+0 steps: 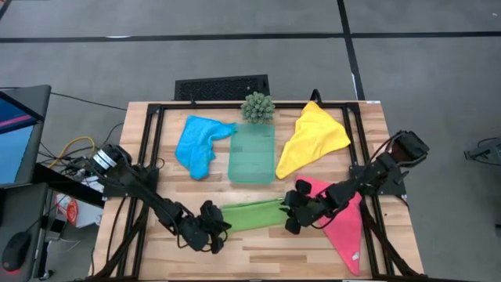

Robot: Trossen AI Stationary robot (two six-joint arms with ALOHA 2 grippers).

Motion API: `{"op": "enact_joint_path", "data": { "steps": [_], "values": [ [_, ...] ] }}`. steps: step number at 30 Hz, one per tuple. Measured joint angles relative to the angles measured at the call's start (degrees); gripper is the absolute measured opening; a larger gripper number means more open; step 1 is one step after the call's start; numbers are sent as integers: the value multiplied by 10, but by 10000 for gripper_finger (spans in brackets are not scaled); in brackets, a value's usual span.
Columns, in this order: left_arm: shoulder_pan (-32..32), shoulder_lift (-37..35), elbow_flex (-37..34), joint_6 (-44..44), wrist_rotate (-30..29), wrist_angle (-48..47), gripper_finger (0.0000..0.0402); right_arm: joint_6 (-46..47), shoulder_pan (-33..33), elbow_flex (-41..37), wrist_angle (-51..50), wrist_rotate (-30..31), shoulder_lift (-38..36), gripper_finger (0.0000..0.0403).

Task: Fold microfiber towels
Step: Fold the green micro fiber cloth

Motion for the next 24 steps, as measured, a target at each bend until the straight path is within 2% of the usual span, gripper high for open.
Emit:
{"op": "enact_joint_path", "data": {
  "steps": [7, 14, 24],
  "values": [
    [-6, 18, 0, -11, -7, -8, 0, 8, 45, -1, 6, 13, 38, 109],
    [-6, 18, 0, -4, -10, -24, 0, 96, 55, 3, 24, 30, 102, 109],
    [-6, 43, 0, 4, 11, -38, 0, 109, 57, -1, 5, 32, 75, 109]
  ]
}}
